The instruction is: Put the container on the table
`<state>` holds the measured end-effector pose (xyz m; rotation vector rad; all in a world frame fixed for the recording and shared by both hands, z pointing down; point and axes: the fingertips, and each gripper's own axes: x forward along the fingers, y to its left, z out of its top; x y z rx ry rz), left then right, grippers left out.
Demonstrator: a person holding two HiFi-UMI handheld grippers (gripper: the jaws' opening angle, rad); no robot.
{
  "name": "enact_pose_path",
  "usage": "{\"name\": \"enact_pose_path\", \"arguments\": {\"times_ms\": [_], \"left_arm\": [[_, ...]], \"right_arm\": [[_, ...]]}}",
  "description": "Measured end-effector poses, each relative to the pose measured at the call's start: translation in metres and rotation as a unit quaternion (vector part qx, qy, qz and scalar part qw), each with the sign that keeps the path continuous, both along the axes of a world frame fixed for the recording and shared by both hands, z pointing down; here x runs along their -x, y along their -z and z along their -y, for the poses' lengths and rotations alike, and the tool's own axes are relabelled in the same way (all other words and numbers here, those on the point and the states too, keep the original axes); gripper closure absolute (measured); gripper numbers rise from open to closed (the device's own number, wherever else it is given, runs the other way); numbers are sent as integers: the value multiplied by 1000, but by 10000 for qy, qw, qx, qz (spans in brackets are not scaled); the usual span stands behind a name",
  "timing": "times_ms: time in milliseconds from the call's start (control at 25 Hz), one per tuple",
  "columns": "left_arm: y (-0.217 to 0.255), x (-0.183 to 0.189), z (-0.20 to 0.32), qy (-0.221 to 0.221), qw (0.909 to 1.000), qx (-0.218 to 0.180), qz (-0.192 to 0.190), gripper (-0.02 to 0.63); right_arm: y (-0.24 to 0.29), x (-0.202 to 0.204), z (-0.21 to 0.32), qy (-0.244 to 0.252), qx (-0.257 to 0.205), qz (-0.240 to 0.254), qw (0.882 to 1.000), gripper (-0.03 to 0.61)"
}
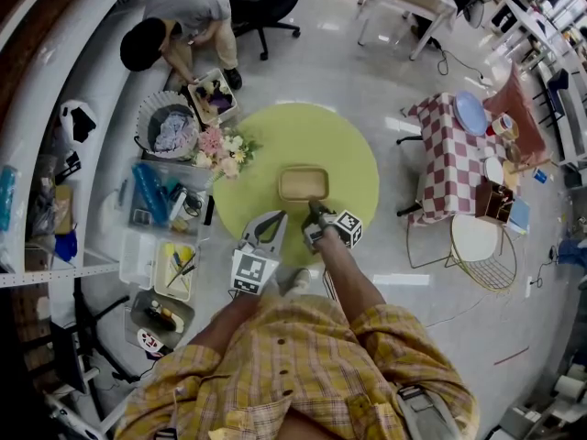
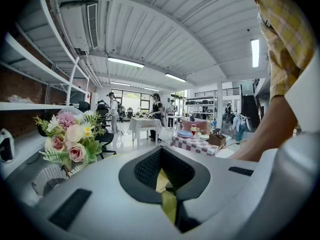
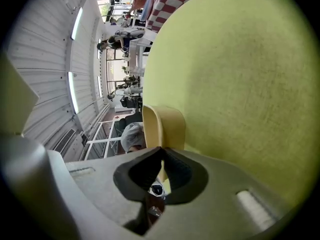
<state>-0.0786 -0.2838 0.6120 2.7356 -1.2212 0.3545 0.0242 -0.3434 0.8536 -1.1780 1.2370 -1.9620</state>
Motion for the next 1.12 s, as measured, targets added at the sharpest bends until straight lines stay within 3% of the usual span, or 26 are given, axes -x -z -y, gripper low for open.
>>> {"name": "enact_pose_path", "arguments": {"times_ms": [520, 880, 1120], "left_arm": [[2, 0, -3, -7, 10000, 1, -5, 607], [1, 3, -5, -2, 10000, -2, -12, 607], [2, 3, -7, -9, 10000, -6, -24, 607]], "right_arm": [[2, 2, -3, 57, 21, 9, 10000, 558], [-2, 2, -8, 34, 49, -5, 10000, 490], [1, -3, -12, -34, 10, -38, 10000, 483]]}}
